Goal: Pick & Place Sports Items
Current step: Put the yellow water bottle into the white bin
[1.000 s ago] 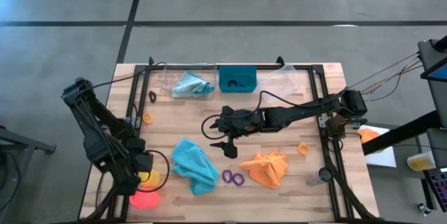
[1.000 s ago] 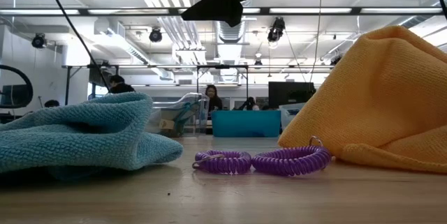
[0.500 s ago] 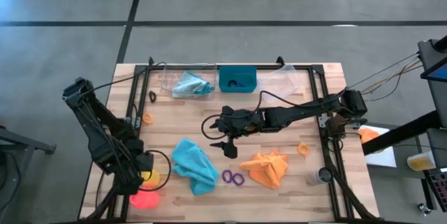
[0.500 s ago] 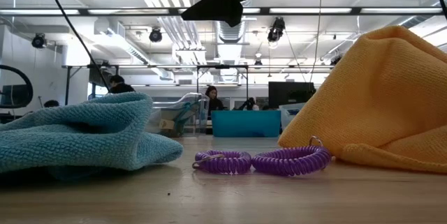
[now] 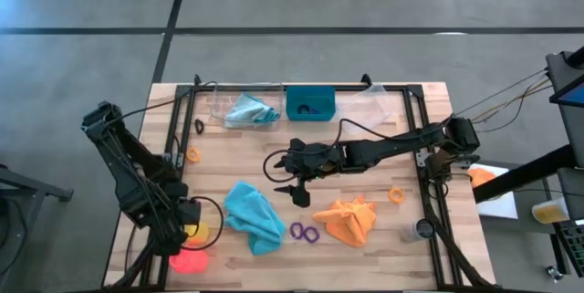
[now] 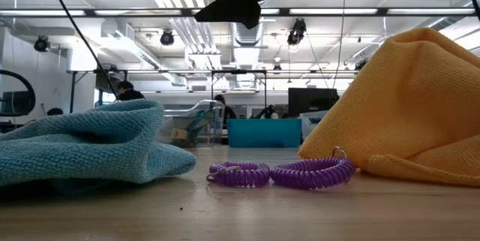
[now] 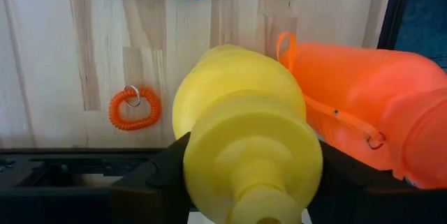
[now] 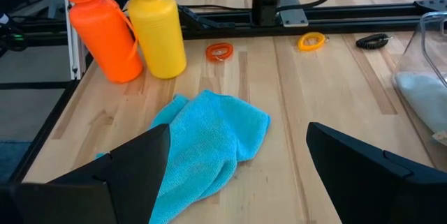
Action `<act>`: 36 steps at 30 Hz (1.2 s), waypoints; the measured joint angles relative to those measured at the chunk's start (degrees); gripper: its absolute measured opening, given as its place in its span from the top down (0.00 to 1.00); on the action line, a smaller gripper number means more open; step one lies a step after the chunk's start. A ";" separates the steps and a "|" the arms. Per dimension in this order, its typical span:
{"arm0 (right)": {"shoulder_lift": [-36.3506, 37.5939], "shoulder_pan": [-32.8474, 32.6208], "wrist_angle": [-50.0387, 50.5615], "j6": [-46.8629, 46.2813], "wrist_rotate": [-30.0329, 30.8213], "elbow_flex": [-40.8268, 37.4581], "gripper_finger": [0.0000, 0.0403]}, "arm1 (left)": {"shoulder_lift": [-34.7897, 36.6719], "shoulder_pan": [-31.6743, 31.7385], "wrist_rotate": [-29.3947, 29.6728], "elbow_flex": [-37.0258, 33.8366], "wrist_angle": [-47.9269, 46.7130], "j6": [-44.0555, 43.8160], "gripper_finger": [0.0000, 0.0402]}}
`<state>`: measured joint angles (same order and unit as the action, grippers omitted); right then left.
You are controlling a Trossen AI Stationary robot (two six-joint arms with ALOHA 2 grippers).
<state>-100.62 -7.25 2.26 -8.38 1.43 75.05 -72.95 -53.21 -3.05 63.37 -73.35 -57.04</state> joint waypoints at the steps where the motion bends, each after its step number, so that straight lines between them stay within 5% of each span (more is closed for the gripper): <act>1: 0.00 0.00 0.00 0.00 0.00 0.00 0.16 | 0.00 0.00 0.00 0.00 0.03 0.01 0.49; 13: 0.00 -0.02 0.46 1.53 -1.24 0.00 0.16 | 0.00 0.07 -0.18 2.79 -3.52 0.18 0.49; 26: -1.88 -1.14 -3.74 6.05 -3.85 -0.07 0.16 | 0.00 1.63 25.54 16.06 -8.77 14.39 0.49; 36: -4.41 -1.05 -15.24 13.93 -3.80 0.44 0.16 | -0.42 15.69 26.39 16.04 -3.89 22.42 0.49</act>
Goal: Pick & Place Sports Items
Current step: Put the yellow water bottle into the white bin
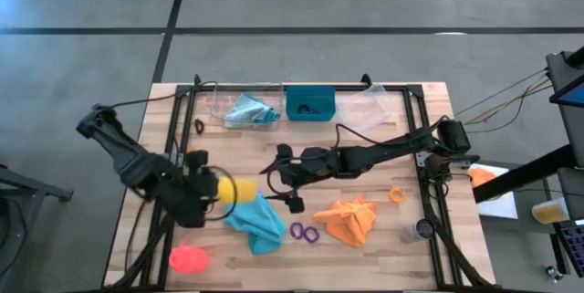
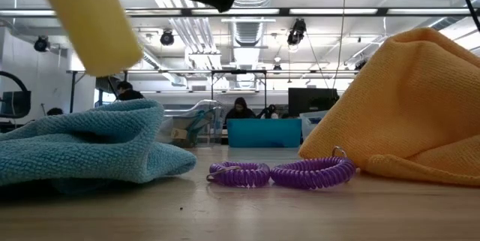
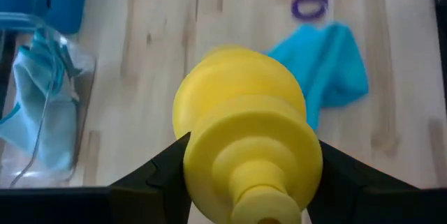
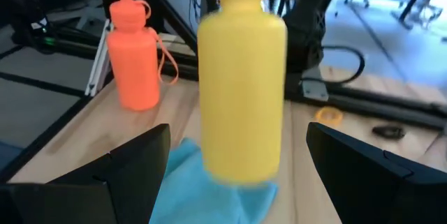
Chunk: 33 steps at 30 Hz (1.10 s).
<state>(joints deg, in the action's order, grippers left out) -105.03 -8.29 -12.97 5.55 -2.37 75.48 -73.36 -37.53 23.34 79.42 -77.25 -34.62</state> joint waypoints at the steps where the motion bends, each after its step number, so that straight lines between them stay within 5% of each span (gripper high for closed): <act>1: 0.08 0.00 -0.06 0.48 0.18 0.08 0.16 | 0.00 1.50 -0.03 -0.06 1.90 0.54 0.49; 10: 0.57 0.04 0.69 1.38 1.07 1.75 0.16 | -2.74 9.84 -1.60 -0.15 8.48 7.34 0.48; 33: 0.00 1.05 0.28 6.64 6.41 3.10 0.16 | -5.79 13.64 -0.38 0.07 14.93 10.85 0.49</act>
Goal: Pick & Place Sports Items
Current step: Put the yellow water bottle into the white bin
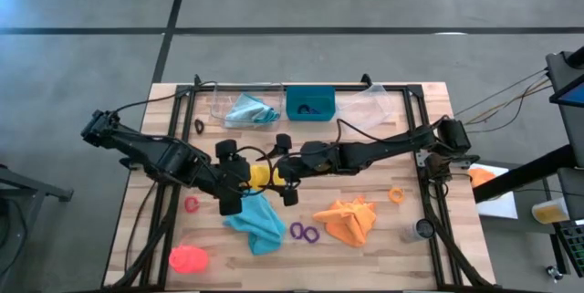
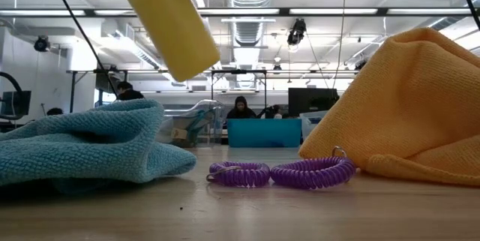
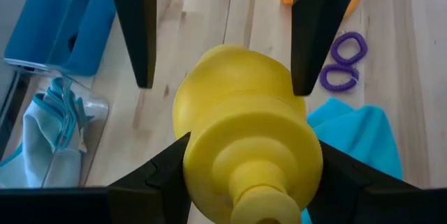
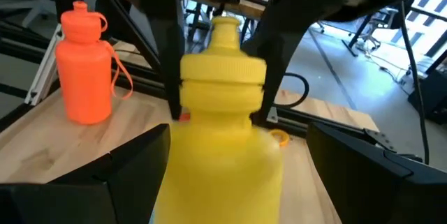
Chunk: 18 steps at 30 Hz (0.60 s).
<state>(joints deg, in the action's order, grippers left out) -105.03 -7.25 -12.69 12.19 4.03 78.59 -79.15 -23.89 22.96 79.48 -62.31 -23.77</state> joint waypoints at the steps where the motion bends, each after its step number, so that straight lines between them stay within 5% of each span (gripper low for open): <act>1: 0.00 0.00 -0.06 -0.02 0.02 0.02 0.17 | -0.11 0.06 -0.01 0.00 0.20 0.00 0.49; 18: -0.05 0.07 -0.63 0.11 -1.18 -0.09 0.40 | -2.04 0.47 -0.14 0.00 2.96 3.02 0.47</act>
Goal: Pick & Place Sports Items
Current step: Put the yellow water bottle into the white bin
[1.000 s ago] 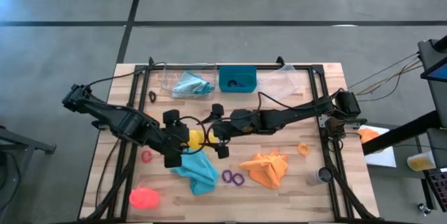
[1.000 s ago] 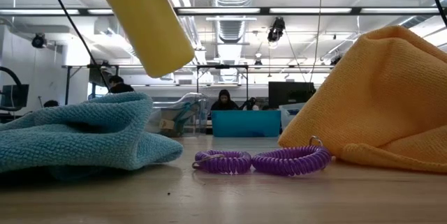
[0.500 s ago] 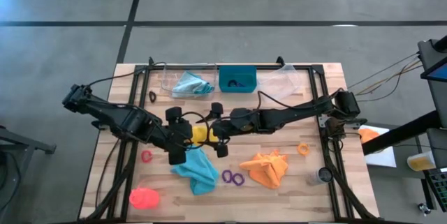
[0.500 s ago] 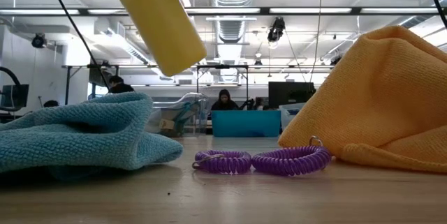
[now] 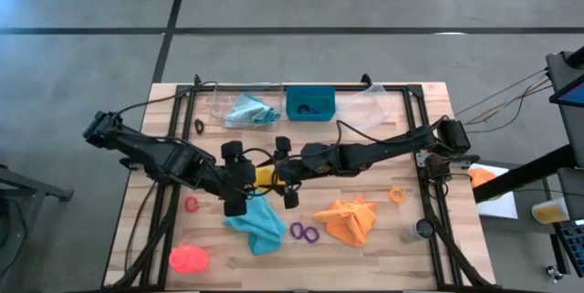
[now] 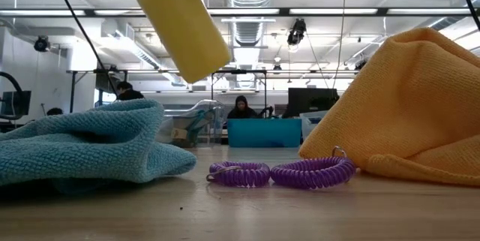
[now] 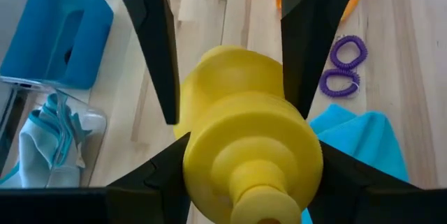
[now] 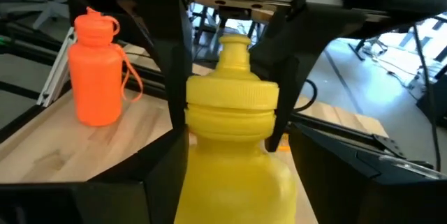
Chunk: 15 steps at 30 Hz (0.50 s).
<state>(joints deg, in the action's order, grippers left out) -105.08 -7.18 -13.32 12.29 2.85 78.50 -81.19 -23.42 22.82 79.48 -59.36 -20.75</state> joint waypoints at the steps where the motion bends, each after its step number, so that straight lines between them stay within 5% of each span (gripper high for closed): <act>1: -0.05 0.00 -0.07 -0.01 -0.74 0.00 0.40 | -0.17 0.02 -0.20 -0.02 0.02 0.00 0.47; 15: -0.19 0.07 -0.18 -0.28 -1.62 1.31 0.34 | -0.41 0.39 -0.32 0.00 0.51 0.26 0.47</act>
<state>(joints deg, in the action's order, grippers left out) -105.27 -7.11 -13.50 12.01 1.23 79.81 -81.60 -23.03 22.50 79.48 -58.85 -20.49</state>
